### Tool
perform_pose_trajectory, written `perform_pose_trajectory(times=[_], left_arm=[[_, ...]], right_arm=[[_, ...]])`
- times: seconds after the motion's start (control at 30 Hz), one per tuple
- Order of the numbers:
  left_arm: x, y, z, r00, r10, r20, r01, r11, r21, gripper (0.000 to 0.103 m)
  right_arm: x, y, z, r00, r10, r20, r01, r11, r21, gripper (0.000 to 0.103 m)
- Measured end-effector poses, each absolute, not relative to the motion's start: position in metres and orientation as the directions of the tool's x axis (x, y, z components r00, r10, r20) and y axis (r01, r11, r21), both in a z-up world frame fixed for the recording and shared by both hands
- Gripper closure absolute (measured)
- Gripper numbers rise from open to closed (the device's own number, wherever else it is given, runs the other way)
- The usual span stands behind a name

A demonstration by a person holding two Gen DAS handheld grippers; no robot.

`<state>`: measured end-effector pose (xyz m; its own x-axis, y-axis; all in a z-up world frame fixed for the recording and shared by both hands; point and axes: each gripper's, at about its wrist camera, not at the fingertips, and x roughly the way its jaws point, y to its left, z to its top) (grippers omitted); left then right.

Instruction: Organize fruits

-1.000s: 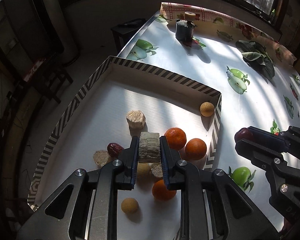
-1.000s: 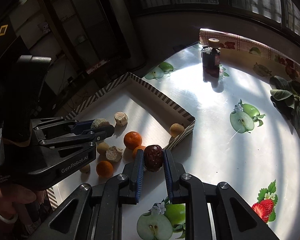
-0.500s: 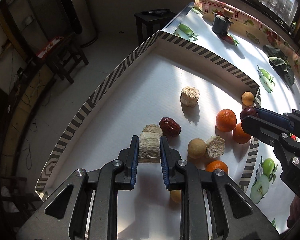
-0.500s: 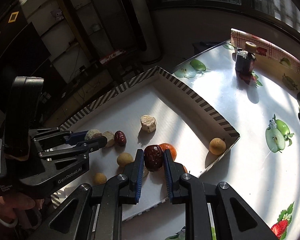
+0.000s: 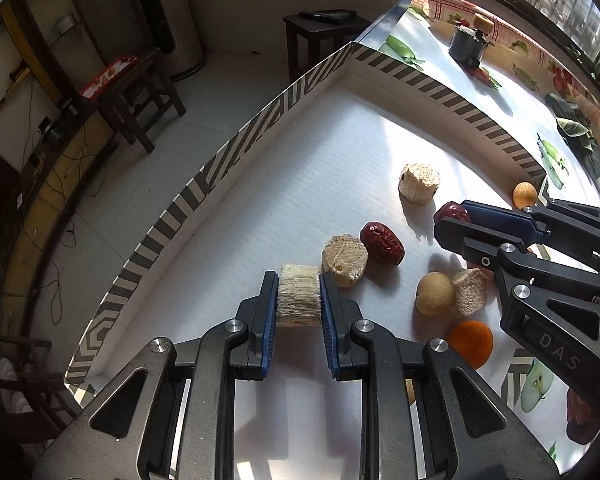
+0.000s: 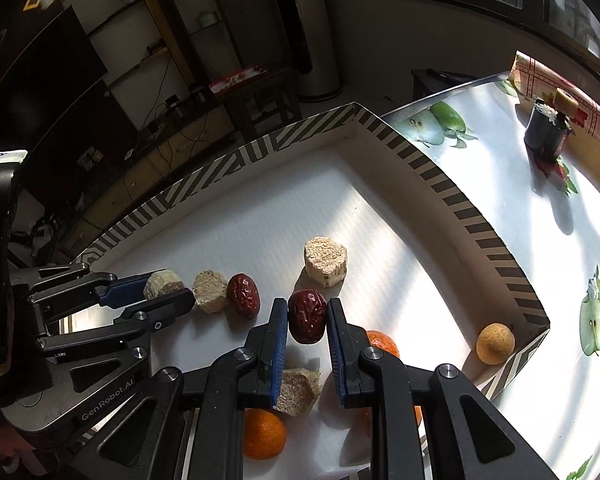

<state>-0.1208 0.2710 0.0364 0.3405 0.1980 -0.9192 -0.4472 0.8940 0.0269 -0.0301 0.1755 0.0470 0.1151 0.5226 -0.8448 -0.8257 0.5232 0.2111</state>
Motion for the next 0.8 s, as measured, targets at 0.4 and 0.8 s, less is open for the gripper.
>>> perform_pose_trajectory(times=[0.4, 0.8], left_arm=[[-0.115, 0.265, 0.033, 0.319, 0.238, -0.917, -0.446, 0.892, 0.076, 0.069], [-0.119, 0.244, 0.081, 0.436, 0.3, -0.848, -0.455, 0.887, 0.08, 0.037]], right_arm=[[-0.031, 0.176, 0.043, 0.117, 0.521, -0.845, -0.817, 0.534, 0.216, 0.071], [-0.036, 0.12, 0.09, 0.226, 0.573, -0.788, -0.769, 0.601, 0.217, 0.068]])
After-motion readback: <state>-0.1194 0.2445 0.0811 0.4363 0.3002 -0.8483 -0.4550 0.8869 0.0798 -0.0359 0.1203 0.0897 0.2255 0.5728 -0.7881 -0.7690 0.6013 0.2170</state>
